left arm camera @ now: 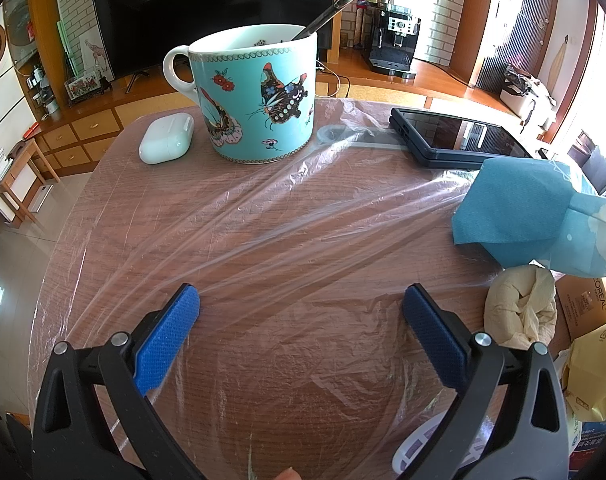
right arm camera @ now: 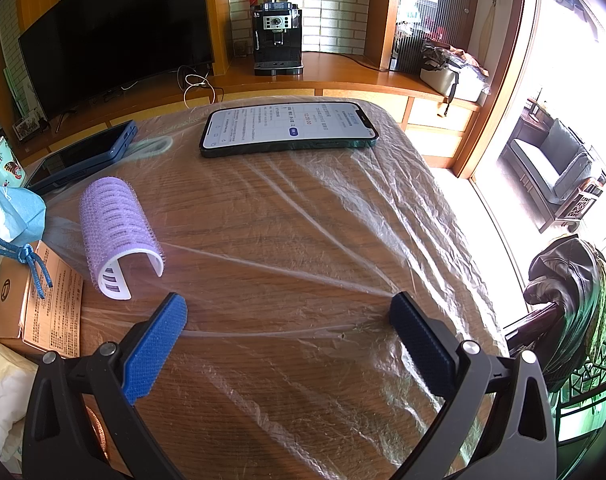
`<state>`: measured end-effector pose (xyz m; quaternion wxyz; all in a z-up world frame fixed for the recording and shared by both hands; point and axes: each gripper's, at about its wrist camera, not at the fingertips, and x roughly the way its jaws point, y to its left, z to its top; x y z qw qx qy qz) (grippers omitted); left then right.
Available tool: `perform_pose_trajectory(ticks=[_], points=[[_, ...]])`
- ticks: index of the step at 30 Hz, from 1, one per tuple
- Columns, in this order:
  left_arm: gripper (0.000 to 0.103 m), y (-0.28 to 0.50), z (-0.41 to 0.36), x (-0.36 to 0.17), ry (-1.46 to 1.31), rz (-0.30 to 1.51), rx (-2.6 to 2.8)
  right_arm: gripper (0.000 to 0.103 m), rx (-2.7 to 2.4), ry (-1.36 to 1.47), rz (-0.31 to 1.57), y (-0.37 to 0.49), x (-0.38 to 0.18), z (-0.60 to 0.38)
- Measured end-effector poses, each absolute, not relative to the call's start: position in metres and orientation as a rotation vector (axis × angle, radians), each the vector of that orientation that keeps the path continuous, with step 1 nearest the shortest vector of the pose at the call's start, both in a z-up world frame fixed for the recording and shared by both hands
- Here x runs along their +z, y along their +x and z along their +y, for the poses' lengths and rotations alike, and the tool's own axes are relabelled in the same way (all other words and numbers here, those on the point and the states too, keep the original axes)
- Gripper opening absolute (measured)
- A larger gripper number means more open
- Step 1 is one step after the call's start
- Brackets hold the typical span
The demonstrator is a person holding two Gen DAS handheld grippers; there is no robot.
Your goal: Collect trash
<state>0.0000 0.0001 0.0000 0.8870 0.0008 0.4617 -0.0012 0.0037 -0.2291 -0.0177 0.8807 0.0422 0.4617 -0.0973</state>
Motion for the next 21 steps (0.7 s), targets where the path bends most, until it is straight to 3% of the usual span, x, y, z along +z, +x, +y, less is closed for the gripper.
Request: perform_pose_trajectory(ticks=[21], points=[[0.102, -0.002, 0.001, 0.001, 0.006, 0.966, -0.019, 0.099, -0.206, 0.117, 0.928, -0.012, -0.007, -0.238]])
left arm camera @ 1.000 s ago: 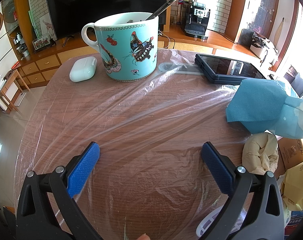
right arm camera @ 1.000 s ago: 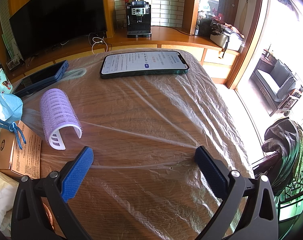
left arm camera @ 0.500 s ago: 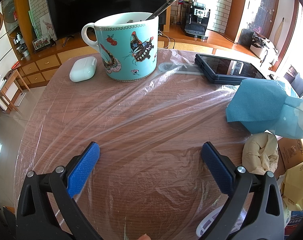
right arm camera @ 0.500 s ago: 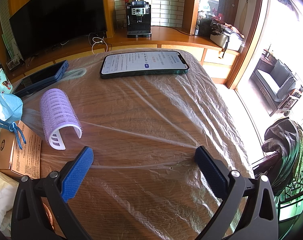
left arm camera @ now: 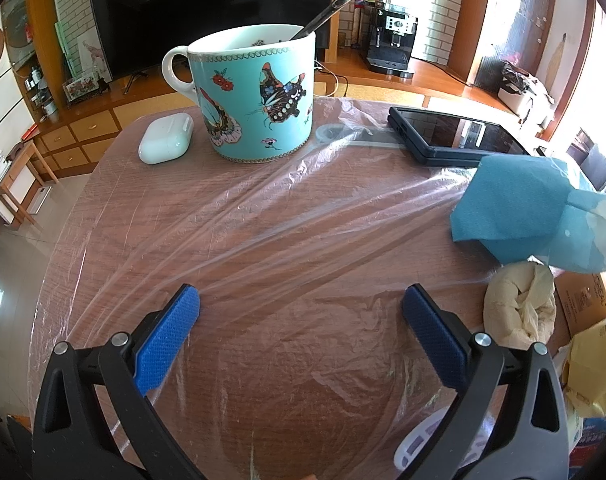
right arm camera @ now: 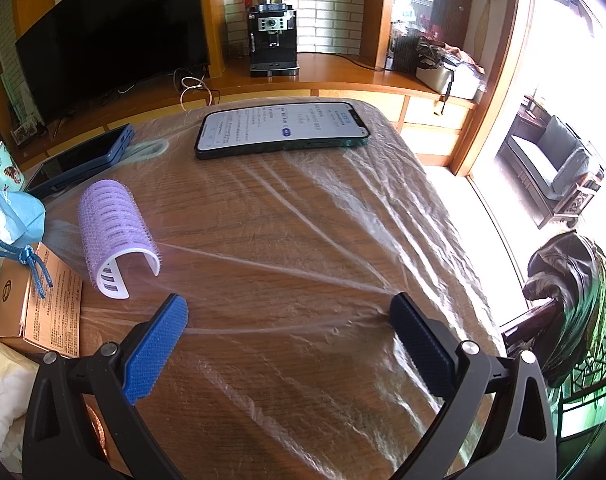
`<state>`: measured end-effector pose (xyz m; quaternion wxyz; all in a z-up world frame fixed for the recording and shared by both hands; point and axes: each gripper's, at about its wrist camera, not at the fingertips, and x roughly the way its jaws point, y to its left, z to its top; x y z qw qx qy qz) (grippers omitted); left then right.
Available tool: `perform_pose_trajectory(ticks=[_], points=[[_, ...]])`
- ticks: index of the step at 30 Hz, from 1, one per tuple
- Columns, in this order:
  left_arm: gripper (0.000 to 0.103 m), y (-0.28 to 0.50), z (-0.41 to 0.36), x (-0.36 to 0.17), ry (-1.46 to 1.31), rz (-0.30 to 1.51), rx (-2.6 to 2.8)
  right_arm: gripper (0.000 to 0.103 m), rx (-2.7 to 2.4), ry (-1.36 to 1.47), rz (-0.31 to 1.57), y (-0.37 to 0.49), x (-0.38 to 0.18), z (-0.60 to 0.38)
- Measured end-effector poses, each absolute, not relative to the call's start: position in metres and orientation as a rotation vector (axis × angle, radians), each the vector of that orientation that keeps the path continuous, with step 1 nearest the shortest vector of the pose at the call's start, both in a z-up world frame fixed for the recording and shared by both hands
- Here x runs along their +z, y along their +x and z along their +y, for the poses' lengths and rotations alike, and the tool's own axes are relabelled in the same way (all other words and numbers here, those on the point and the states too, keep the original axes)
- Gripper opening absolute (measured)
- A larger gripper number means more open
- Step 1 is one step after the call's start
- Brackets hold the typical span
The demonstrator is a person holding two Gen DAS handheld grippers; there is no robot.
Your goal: Collect trash
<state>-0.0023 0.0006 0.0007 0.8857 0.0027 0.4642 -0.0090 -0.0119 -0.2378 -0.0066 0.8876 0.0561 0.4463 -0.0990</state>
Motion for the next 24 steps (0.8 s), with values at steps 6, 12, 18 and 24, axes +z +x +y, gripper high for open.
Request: perform_pose_trajectory(ticks=[6, 12, 18, 24], points=[[0.101, -0.019, 0.01, 0.041, -0.033, 0.883, -0.078, 0.099, -0.146, 0.04, 0.791, -0.053, 0.042, -0.226], [0.102, -0.028, -0.022, 0.089, 0.033, 0.794, -0.168, 0.099, 0.115, -0.045, 0.715, -0.087, 0.081, -0.179], [0.102, -0.022, -0.058, 0.111, 0.006, 0.825, -0.295, 0.099, 0.294, -0.15, 0.67, -0.096, 0.095, -0.117], [0.101, 0.014, -0.093, 0.101, -0.078, 0.992, -0.403, 0.099, 0.352, -0.19, 0.719, -0.082, 0.083, -0.077]])
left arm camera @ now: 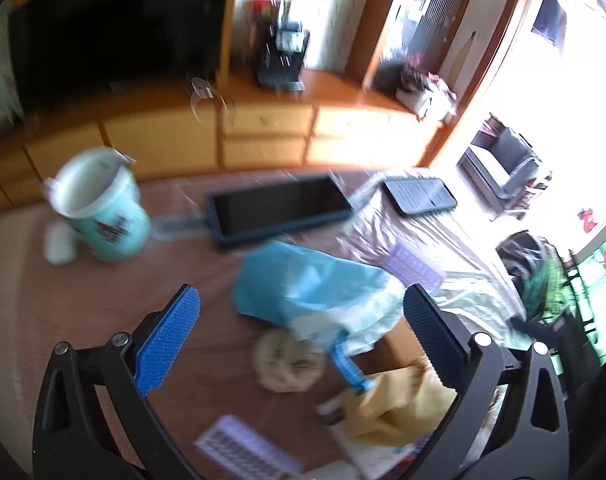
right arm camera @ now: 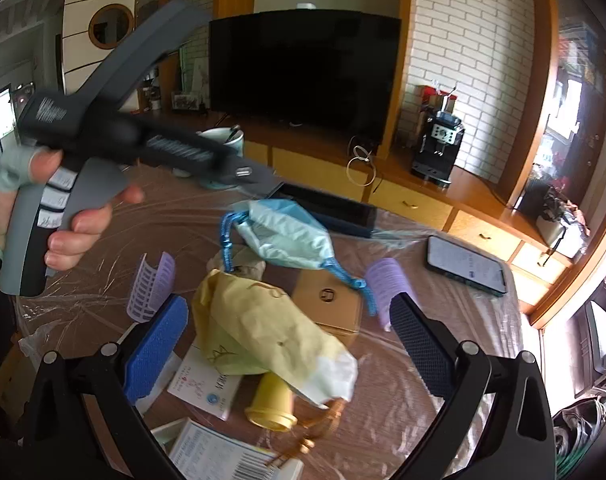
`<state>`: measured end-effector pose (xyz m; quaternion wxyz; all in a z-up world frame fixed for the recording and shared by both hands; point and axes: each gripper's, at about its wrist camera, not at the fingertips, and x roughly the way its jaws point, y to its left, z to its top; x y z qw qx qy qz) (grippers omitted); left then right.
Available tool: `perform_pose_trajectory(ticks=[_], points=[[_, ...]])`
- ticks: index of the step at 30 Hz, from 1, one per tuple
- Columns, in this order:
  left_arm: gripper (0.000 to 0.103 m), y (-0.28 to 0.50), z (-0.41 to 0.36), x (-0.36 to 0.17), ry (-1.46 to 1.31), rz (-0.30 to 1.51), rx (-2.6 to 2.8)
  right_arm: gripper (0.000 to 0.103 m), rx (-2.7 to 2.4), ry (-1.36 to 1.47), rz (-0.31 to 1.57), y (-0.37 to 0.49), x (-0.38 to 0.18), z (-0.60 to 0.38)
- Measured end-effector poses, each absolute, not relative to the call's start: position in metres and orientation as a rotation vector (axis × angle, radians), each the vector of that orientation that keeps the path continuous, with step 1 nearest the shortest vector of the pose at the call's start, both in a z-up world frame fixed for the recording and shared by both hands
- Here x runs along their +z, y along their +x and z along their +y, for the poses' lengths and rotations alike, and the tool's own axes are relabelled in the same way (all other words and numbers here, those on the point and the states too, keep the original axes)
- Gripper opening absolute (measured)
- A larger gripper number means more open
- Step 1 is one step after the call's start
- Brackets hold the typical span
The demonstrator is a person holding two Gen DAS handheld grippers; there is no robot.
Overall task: Collect trash
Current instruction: 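Grasp the blue cloth with the left gripper while the right gripper grasps the yellow paper bag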
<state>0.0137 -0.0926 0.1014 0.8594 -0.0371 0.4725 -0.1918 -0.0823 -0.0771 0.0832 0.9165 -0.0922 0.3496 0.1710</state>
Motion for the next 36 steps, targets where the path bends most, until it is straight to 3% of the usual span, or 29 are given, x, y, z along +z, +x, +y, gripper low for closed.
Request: perform_pose_trajectory(ticks=[10, 19, 22, 25, 31, 36], points=[[0.101, 0.054, -0.102, 0.059, -0.23, 1.282, -0.409, 0.099, 0.328, -0.222, 0.777, -0.059, 0.058, -0.067], [0.101, 0.069, -0.1, 0.036, -0.363, 1.391, -0.436, 0.099, 0.37, -0.214, 0.812, -0.051, 0.045, -0.064], [0.101, 0.072, -0.097, 0.026, -0.434, 1.427, -0.465, 0.087, 0.389, -0.213, 0.828, -0.048, 0.043, -0.062], [0.092, 0.071, -0.087, 0.022, -0.49, 1.427, -0.484, 0.068, 0.413, -0.221, 0.861, -0.049, 0.038, -0.06], [0.065, 0.067, -0.073, 0.018, -0.586, 1.422, -0.546, 0.055, 0.422, -0.154, 0.838, -0.053, 0.043, -0.069], [0.053, 0.063, -0.069, 0.016, -0.643, 1.42, -0.594, 0.05, 0.429, -0.095, 0.837, -0.053, 0.046, -0.076]])
